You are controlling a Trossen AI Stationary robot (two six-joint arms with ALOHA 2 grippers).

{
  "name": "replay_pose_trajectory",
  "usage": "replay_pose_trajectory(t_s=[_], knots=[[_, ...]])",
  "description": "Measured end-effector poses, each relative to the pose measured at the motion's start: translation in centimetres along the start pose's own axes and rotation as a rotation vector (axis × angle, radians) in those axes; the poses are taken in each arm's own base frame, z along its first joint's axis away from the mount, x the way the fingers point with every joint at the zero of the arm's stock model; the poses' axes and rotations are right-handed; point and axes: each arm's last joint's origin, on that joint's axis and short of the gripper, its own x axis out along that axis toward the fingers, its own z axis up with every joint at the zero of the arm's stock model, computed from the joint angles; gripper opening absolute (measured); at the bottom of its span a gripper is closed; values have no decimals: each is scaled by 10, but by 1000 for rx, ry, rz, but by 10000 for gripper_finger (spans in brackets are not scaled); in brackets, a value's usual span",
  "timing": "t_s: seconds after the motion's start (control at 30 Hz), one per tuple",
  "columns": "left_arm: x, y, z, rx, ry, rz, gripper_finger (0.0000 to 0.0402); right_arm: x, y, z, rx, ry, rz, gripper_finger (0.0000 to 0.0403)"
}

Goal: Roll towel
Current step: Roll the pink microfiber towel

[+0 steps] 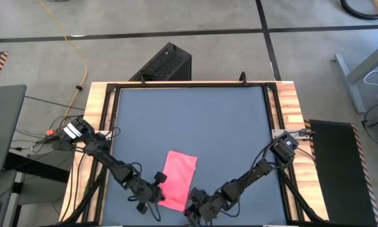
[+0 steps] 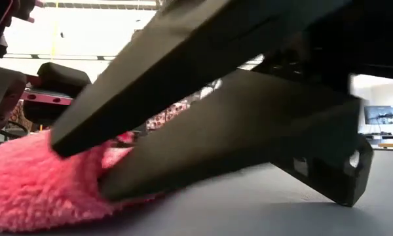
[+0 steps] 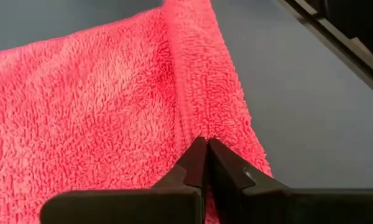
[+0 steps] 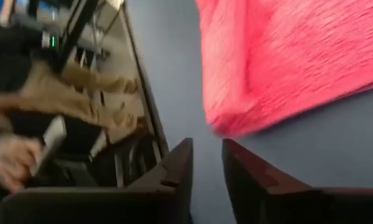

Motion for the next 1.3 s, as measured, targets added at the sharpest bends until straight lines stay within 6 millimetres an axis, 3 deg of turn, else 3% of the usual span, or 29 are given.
replay_pose_trajectory(t_s=[0.23, 0.47, 0.63, 0.77, 1.03, 1.3], knots=[[0, 3, -1, -18, 13, -36, 0, -20, 12, 5, -340, 16, -14, 181], [1, 7, -1, -34, 22, -93, 0, -37, 35, 0, -836, -175, -51, 191], [2, 10, 0, -50, 24, -109, 0, -32, 43, -8, -1180, -236, -111, 191], [2, 13, 0, -62, 27, -119, 0, -16, 41, -13, -1400, -240, -208, 191], [2, 15, -1, -90, 39, -135, 0, -12, 45, -6, -1496, -264, -337, 191], [2, 15, -1, -91, 44, -138, 0, -11, 43, -7, -1564, -205, -304, 191]])
